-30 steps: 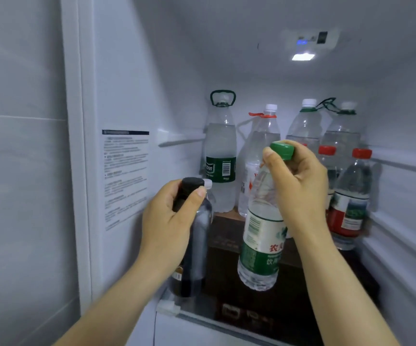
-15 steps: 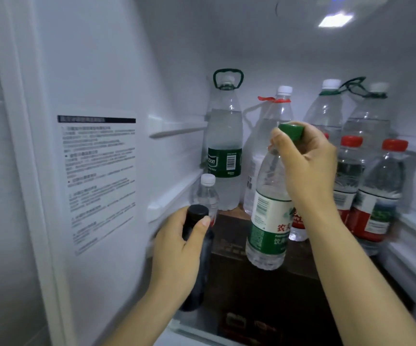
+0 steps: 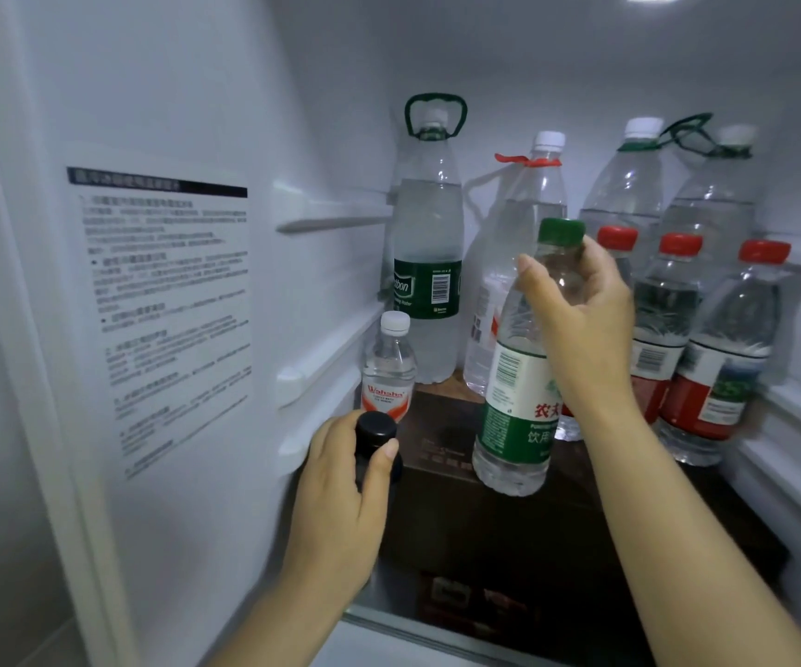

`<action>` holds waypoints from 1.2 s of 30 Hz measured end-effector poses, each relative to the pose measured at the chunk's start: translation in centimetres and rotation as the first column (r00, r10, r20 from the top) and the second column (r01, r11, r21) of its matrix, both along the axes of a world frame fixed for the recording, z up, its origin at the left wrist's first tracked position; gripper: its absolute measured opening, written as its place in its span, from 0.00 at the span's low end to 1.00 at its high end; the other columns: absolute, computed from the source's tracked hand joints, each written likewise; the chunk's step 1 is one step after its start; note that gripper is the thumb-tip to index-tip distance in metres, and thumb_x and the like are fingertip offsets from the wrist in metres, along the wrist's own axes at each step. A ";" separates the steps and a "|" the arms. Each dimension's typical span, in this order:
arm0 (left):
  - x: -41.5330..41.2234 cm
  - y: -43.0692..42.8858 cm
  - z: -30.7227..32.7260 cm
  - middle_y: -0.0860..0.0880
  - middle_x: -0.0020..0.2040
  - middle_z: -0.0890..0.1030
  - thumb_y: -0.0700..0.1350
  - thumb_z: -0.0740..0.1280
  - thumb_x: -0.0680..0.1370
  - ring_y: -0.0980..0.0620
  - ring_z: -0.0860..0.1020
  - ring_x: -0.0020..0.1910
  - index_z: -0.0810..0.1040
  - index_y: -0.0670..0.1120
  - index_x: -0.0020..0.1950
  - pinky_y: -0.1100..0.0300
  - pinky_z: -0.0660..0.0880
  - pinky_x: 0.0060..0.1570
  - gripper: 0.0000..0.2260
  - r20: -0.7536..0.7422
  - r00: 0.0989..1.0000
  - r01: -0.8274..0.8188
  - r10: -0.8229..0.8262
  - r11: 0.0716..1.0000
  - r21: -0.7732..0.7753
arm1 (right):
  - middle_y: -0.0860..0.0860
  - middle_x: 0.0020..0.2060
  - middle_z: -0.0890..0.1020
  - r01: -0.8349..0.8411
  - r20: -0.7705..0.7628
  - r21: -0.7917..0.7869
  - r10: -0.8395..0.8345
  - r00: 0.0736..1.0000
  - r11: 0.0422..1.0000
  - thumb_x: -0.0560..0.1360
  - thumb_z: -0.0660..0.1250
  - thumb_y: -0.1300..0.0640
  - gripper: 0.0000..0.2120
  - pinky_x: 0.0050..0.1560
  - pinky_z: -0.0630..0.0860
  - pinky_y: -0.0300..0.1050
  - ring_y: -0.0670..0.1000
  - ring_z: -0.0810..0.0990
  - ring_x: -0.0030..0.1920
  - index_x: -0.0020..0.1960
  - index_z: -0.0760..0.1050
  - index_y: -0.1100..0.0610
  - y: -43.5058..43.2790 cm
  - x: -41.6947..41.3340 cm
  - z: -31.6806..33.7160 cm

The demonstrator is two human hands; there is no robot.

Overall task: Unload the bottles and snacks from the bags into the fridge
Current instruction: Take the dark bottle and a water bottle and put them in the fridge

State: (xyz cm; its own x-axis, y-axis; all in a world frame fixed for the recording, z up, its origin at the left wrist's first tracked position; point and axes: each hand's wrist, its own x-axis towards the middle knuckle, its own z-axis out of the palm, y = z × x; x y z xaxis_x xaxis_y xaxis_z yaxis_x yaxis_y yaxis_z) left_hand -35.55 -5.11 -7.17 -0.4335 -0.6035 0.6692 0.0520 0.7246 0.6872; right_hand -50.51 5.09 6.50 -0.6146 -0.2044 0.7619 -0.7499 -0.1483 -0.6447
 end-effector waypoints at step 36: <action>0.1 -0.1 -0.2 0.64 0.52 0.71 0.53 0.58 0.77 0.71 0.69 0.55 0.69 0.57 0.56 0.81 0.66 0.48 0.09 0.011 1.000 0.028 -0.028 0.999 0.037 | 0.48 0.49 0.77 0.472 -0.035 0.240 -0.478 0.878 0.848 0.64 0.78 0.45 0.26 0.44 0.73 0.41 0.46 0.76 0.46 0.53 0.69 0.53 0.7 -1.6 -7.9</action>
